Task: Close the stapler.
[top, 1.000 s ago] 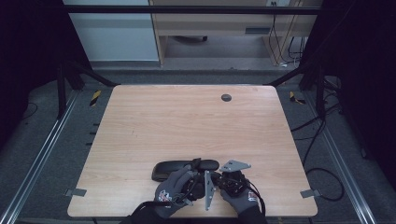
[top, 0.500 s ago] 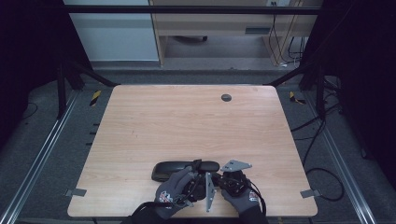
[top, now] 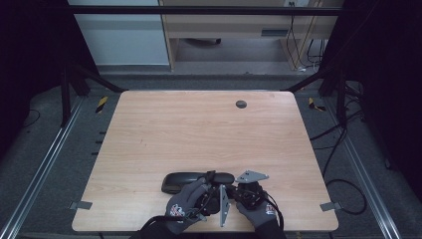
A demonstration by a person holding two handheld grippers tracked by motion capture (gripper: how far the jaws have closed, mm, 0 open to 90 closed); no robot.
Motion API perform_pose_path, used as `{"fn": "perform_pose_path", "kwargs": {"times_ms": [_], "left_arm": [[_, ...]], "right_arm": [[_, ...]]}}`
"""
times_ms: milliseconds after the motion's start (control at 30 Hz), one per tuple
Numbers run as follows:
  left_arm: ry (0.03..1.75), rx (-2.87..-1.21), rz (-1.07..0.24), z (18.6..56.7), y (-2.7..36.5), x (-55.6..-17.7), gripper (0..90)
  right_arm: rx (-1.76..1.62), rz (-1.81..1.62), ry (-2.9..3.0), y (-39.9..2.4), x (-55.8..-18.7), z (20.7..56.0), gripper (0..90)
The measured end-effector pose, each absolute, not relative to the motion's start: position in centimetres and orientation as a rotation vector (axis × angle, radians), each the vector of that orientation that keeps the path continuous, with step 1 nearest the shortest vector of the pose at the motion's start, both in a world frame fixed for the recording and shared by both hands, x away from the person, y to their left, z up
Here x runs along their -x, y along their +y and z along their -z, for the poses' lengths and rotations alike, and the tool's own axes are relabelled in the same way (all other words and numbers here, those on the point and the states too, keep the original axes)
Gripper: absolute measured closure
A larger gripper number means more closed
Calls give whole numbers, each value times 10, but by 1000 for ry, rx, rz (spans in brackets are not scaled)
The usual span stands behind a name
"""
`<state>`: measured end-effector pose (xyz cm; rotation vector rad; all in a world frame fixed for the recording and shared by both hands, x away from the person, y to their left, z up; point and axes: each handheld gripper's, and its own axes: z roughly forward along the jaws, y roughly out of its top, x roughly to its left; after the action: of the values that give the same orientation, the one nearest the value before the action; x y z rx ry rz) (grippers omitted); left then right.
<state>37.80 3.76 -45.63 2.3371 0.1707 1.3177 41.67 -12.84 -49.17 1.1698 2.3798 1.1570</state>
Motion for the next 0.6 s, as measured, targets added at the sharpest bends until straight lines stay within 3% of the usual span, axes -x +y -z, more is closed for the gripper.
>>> {"fn": "perform_pose_path", "kwargs": {"times_ms": [367,600], "left_arm": [[161,-2340,-1308,456,39,-378,533],[178,-2336,-1267,451,43,-377,481]], "right_arm": [[-1178,-1144,2377,-130,-417,491,900],[-1191,-1139,2368,-131,-418,491,893]]}}
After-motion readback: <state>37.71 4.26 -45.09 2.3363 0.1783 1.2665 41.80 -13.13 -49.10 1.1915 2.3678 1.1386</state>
